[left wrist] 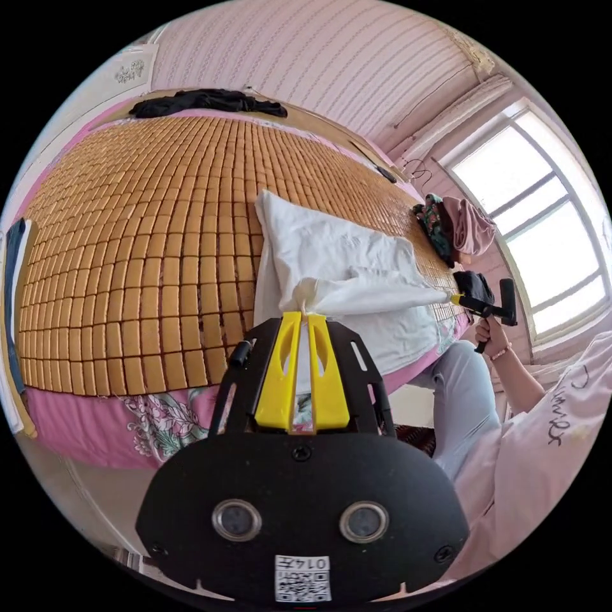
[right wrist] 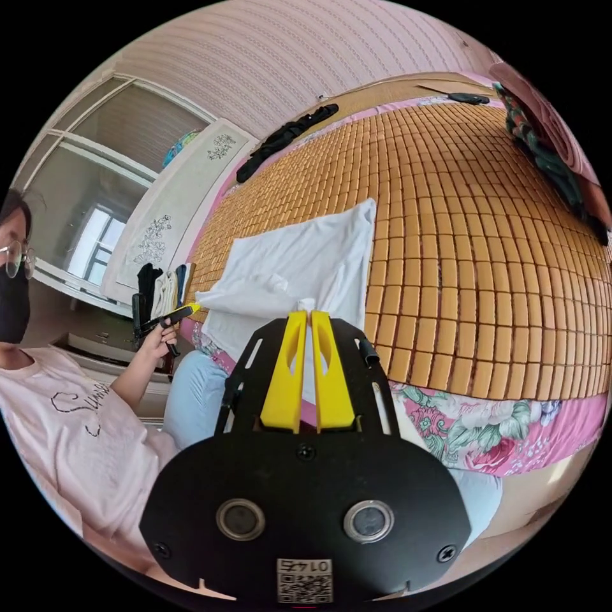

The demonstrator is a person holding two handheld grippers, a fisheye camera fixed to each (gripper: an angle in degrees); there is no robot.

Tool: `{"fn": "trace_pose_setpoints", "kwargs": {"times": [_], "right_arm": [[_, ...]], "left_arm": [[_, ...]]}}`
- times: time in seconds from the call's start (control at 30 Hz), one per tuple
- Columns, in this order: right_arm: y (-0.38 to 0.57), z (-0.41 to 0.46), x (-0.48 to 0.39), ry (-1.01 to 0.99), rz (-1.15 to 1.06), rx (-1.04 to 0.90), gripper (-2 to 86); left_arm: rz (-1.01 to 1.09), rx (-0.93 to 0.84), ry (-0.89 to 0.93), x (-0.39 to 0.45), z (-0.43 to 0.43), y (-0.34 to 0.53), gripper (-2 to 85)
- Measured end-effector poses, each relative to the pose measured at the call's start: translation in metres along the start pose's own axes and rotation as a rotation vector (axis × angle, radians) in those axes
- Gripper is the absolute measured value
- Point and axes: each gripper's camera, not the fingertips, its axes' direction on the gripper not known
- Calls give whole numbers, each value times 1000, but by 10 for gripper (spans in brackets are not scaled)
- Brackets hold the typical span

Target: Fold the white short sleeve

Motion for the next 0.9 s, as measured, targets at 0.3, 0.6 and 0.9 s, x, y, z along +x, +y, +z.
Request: {"fn": "trace_pose_setpoints", "kwargs": {"times": [0.3,0.6,0.9], "right_arm": [[-4,13,-33,175,-9,34,24],[-64,122,-68,28,-138,-161,27],[-31,93,-85,-372,-376,-289,26]], "left_arm": [[155,33,-181,41,-25,2,4],[258,-97,-116,96,100,-52,42],[305,-133,129,81,49,1,7]]}}
